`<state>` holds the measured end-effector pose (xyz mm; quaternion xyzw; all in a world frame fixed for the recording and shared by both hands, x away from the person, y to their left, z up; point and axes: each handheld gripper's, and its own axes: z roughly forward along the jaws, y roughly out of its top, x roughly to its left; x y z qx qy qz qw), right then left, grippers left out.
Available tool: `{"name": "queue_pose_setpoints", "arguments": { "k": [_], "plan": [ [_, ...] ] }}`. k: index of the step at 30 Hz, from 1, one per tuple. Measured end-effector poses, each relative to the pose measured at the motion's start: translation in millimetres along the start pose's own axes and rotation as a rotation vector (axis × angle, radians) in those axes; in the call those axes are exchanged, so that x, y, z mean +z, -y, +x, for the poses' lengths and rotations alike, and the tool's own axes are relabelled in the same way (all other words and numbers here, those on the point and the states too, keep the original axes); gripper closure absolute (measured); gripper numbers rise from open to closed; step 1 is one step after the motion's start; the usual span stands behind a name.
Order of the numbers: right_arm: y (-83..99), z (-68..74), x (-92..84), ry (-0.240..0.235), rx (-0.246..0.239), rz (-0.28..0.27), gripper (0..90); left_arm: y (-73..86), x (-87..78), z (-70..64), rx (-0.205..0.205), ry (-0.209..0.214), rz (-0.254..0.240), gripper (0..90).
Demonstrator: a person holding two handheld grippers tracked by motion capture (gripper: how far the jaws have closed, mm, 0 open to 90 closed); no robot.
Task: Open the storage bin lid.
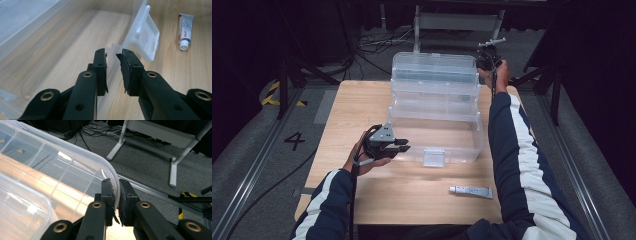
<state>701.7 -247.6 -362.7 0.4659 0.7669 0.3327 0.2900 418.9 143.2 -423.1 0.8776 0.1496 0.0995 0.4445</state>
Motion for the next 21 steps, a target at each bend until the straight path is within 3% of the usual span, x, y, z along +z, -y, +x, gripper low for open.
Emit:
{"name": "queue_pose_setpoints", "arguments": {
  "k": [7,21],
  "plan": [
    [6.6,-2.2,4.7,0.006,0.000,0.016,86.8,0.5,-0.2,0.9,-0.003,0.009,-0.001,75.0],
    [4.8,-1.8,-2.1,-0.015,-0.006,0.008,88.9,1.0,0.0,1.3,-0.006,0.006,-0.007,75.1]
  ]
}}
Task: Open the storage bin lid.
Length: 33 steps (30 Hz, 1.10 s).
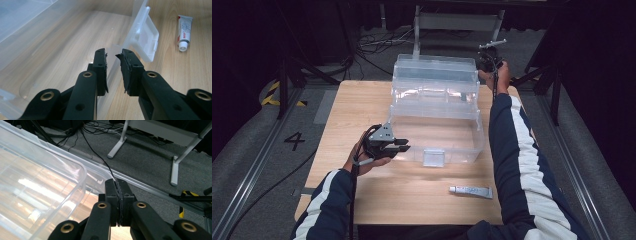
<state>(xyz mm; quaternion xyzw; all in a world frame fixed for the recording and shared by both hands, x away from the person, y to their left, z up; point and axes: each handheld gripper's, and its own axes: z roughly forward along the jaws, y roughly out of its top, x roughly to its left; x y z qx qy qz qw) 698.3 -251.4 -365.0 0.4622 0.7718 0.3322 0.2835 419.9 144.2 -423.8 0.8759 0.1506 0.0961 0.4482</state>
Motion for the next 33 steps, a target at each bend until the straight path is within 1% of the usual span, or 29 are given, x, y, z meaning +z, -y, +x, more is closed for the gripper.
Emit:
{"name": "queue_pose_setpoints", "arguments": {
  "k": [2,9,12,19,23,28,30,31,33],
  "plan": [
    [0.6,0.2,-1.6,0.005,-0.002,-0.001,88.9,-0.1,0.0,0.0,0.002,-0.002,0.000,75.1],
    [3.1,0.6,-7.8,-0.009,-0.014,-0.003,89.8,0.0,0.0,-0.3,0.002,-0.003,0.000,75.1],
    [4.0,0.7,-11.2,-0.006,-0.019,-0.004,89.8,0.0,0.0,-0.2,0.002,-0.004,-0.001,75.1],
    [5.8,1.2,-22.0,-0.008,-0.031,-0.025,89.4,0.0,0.0,-0.4,0.002,-0.005,0.000,75.0],
    [9.2,3.0,-32.7,-0.012,-0.055,-0.027,89.1,0.0,0.1,-0.8,-0.002,-0.006,-0.002,74.9],
    [11.2,2.1,-44.4,-0.013,-0.065,-0.036,89.7,-0.3,0.2,-1.4,-0.001,-0.009,0.001,74.7],
    [10.4,4.0,-51.6,-0.032,-0.076,-0.051,89.7,-0.1,0.1,-1.1,0.000,-0.009,0.000,74.7],
    [10.1,5.2,-54.6,-0.029,-0.081,-0.057,89.7,0.0,0.1,-1.1,0.000,-0.008,0.000,74.8],
    [10.9,6.3,-59.1,-0.040,-0.086,-0.062,89.5,0.1,0.2,-1.3,-0.002,-0.009,-0.003,74.8]
  ]
}}
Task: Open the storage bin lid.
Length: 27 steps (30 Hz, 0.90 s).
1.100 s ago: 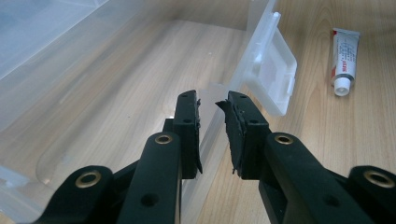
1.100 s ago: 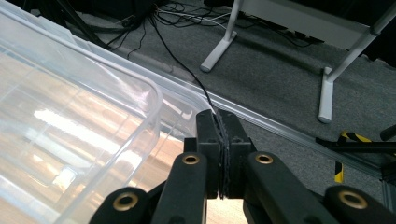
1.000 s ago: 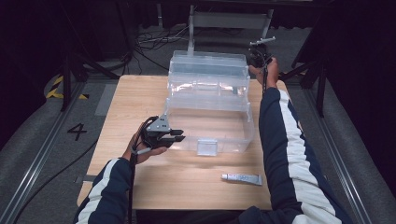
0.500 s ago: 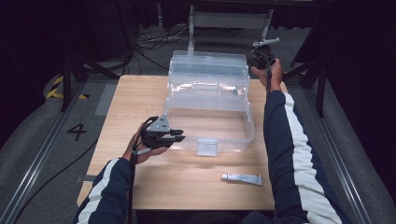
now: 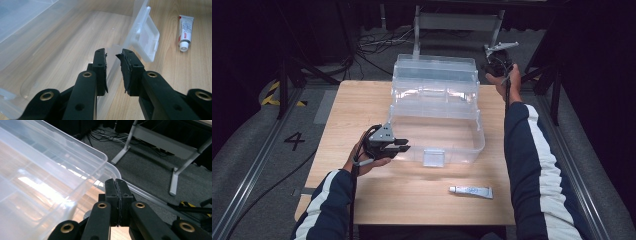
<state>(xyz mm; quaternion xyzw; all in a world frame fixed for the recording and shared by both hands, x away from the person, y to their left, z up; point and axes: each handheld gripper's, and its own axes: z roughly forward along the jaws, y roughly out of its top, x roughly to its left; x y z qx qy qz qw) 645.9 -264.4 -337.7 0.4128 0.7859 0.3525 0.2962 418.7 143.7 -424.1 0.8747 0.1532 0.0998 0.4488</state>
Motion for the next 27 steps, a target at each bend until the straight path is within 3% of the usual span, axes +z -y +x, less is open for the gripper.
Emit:
{"name": "queue_pose_setpoints", "arguments": {
  "k": [7,27],
  "plan": [
    [6.2,5.6,-15.3,-0.024,-0.004,-0.025,88.8,0.0,0.0,-0.2,0.001,0.000,0.000,74.7],
    [20.4,25.6,-71.4,-0.080,-0.079,-0.085,87.3,-0.7,0.2,-1.8,0.005,-0.012,0.007,74.4]
  ]
}}
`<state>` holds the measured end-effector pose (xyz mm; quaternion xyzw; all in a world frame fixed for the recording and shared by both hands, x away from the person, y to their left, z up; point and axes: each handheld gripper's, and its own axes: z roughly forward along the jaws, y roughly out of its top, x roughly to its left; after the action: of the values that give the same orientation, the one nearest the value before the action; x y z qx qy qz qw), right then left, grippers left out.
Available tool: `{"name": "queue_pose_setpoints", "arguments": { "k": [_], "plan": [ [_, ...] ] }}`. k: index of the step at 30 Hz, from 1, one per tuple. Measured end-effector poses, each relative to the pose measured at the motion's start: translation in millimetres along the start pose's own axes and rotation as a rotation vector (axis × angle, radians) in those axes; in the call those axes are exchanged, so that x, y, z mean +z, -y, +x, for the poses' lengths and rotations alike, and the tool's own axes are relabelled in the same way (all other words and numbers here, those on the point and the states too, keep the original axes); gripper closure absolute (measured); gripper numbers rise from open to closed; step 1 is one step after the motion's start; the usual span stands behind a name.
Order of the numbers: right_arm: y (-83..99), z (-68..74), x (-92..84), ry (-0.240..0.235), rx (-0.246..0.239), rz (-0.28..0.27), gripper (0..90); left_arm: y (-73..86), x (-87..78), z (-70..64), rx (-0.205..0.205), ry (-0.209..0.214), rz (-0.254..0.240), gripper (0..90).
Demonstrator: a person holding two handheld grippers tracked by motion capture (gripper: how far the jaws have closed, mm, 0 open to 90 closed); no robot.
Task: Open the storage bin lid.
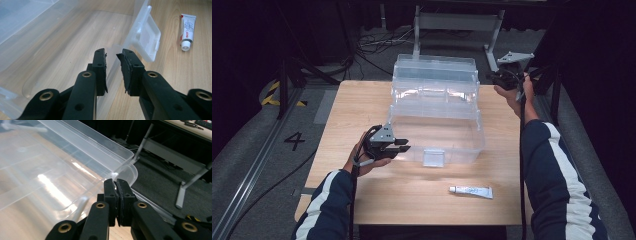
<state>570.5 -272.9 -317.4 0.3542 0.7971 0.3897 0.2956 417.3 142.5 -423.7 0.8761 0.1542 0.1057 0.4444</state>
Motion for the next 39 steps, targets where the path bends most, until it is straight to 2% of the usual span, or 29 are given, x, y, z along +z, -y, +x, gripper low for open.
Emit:
{"name": "queue_pose_setpoints", "arguments": {
  "k": [2,9,17,31,39],
  "plan": [
    [0.7,3.2,-5.0,0.006,-0.019,0.004,87.2,-0.1,-0.1,-0.1,0.001,-0.002,0.002,74.3],
    [6.6,12.8,-22.9,-0.026,-0.035,-0.015,87.1,0.1,0.1,-0.3,-0.002,-0.004,-0.002,74.1],
    [16.6,22.2,-43.1,-0.038,-0.066,-0.024,85.7,0.2,0.1,-0.3,-0.001,-0.004,-0.003,74.1],
    [32.4,44.9,-70.1,-0.103,-0.106,-0.054,83.6,-0.6,0.3,-1.6,0.003,-0.013,0.004,73.7],
    [48.2,58.8,-84.1,-0.137,-0.123,-0.060,80.9,-1.1,0.3,-2.8,0.007,-0.023,0.011,73.4]
  ]
}}
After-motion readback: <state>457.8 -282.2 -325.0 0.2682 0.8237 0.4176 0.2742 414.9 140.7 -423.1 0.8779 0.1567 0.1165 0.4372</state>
